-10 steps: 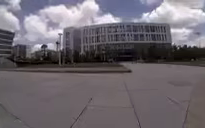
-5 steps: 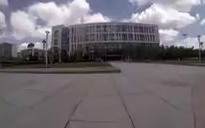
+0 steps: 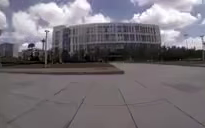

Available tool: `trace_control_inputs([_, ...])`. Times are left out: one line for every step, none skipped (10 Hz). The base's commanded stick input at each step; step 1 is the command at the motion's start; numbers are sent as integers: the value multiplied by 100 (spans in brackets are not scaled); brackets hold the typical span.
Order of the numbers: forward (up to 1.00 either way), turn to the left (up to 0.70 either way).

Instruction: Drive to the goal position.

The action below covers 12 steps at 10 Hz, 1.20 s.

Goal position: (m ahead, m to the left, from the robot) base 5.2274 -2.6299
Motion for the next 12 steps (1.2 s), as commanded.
trace_control_inputs([70, 0])
trace_control_inputs([70, 0])
trace_control_inputs([70, 0])
trace_control_inputs([70, 0])
trace_control_inputs([70, 0])
trace_control_inputs([70, 0])
trace_control_inputs([70, -8])
trace_control_inputs([70, -28])
trace_control_inputs([70, -34])
trace_control_inputs([70, -34])
trace_control_inputs([70, -34])
trace_control_inputs([70, -34])
